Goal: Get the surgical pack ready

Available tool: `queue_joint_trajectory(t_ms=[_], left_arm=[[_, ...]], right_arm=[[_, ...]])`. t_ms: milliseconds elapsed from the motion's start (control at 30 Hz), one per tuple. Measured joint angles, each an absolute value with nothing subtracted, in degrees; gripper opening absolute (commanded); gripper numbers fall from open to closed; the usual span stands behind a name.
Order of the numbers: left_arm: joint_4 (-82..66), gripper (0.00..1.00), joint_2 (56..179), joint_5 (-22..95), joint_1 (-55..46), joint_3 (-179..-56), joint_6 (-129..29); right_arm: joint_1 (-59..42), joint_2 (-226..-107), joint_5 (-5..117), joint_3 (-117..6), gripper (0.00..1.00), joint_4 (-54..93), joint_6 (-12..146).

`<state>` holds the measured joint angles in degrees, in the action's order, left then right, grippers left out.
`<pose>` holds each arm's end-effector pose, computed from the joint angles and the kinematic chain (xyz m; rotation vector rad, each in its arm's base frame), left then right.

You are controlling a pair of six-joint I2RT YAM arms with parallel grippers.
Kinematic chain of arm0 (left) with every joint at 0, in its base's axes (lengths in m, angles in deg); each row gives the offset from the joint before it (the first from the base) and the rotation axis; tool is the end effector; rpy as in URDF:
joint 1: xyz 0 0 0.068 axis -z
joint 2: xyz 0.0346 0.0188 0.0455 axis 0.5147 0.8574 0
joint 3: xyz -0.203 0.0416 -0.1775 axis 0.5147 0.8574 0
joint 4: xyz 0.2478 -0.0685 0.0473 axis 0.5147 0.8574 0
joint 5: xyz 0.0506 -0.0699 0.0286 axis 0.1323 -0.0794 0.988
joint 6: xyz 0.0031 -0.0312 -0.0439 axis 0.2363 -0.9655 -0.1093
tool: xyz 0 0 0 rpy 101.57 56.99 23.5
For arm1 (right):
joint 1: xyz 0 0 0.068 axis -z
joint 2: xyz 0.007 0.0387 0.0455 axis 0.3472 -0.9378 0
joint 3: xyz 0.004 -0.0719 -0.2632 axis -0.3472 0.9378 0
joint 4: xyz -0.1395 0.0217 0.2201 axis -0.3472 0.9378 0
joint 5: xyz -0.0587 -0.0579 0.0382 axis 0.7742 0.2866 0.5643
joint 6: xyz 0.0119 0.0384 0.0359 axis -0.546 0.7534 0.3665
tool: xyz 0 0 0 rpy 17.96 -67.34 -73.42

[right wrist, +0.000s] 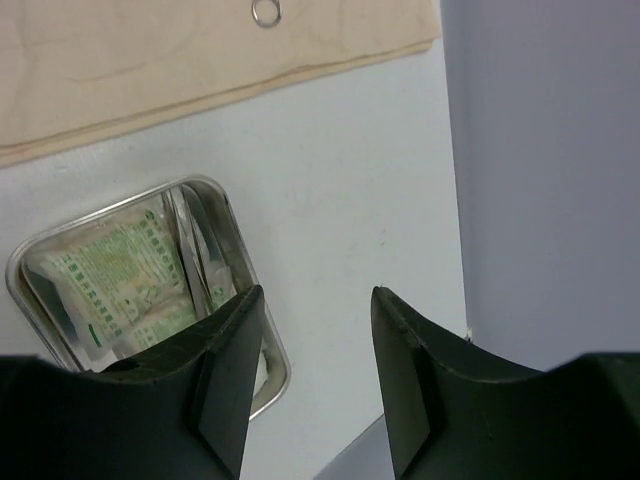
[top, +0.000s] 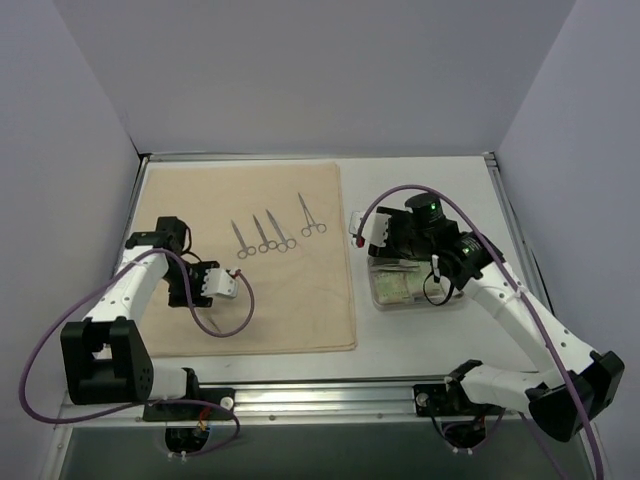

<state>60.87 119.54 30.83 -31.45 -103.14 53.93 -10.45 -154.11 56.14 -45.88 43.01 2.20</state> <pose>0.2203 -0.0068 0.2382 2.1069 2.0098 -0.1762 0.2290 0.1416 0.3584 -1.4816 1.4016 -0.1626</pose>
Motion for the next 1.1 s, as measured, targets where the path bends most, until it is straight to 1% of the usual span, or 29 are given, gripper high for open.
queue_joint_trajectory(t_ms=[100, 233, 433, 667, 800, 933, 967, 1033, 1067, 1100], left_arm=[[56.04, 0.65, 121.61, 31.99, -30.62, -100.39, 59.09], [51.45, 0.68, 123.1, 32.74, -29.74, -96.21, 64.77], [49.44, 0.68, 126.2, 34.0, -28.02, -95.51, 67.86], [48.46, 0.63, 127.73, 36.04, -26.84, -94.27, 69.06], [46.89, 0.58, 128.37, 37.09, -26.2, -92.34, 69.67], [46.36, 0.45, 128.04, 37.68, -26.03, -91.64, 70.24], [46.3, 0.38, 127.86, 37.74, -26.01, -91.45, 70.37], [45.95, 0.3, 127.38, 38.09, -25.85, -90.92, 70.5], [45.79, 0.22, 127.16, 38.29, -25.77, -90.7, 70.54], [45.53, 0.17, 126.97, 38.48, -25.66, -90.51, 70.7]], right_arm=[[-10.95, -150.22, 53.98, -43.39, 0.43, 40.78, 3.51], [-10.97, -148.32, 52.58, -40.52, 0.43, 38.82, 4.93], [-10.97, -146.72, 50.7, -37.07, 0.44, 37.83, 6.0], [-11.19, -146.24, 50.06, -36.28, 0.44, 37.51, 6.24], [-11.24, -146.24, 49.67, -36.28, 0.44, 37.46, 7.12], [-11.24, -146.24, 49.67, -36.28, 0.44, 37.44, 7.82], [-11.26, -146.24, 49.67, -36.28, 0.44, 37.42, 8.04], [-11.28, -146.24, 49.67, -36.28, 0.44, 37.29, 8.67], [-11.28, -146.24, 49.67, -36.28, 0.44, 37.18, 8.98], [-11.28, -146.24, 49.67, -36.28, 0.44, 37.07, 9.17]])
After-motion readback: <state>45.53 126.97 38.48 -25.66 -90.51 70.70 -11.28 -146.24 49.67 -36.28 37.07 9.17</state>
